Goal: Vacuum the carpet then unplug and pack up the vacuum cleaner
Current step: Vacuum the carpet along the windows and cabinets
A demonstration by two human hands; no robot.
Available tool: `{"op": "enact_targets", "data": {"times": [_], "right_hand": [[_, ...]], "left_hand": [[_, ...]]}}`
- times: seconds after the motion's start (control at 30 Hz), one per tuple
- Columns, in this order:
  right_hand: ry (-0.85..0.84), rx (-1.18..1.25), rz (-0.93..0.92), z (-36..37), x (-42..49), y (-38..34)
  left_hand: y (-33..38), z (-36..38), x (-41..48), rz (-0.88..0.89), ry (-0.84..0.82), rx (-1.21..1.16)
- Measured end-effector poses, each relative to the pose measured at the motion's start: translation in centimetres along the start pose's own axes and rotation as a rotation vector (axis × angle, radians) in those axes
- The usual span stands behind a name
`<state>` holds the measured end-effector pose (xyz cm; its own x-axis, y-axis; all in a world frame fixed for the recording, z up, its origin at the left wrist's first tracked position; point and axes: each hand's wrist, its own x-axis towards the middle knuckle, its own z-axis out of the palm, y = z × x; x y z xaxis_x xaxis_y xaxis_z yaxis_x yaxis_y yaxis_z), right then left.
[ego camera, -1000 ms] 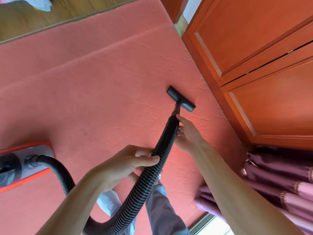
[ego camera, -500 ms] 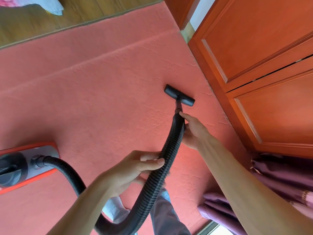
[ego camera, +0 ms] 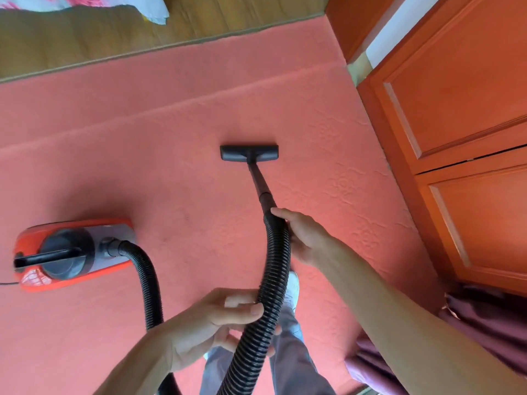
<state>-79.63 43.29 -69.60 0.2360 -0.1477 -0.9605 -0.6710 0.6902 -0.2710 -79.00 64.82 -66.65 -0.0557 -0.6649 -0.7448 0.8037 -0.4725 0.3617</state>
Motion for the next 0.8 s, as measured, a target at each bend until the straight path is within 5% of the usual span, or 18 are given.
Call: {"op": "enact_targets", "data": {"times": [0.47,0.8], "right_hand": [[0.19,-0.311,-0.236,6.3,9.2,-6.9],[-0.008,-0.104,-0.029,6.2,-1.2,-0.5]], "left_hand": [[3.1,-0.9,5.8,0.218,0.342,-0.27],[-0.1,-5.6,-3.6,0.128,-0.281,-0.081]]}}
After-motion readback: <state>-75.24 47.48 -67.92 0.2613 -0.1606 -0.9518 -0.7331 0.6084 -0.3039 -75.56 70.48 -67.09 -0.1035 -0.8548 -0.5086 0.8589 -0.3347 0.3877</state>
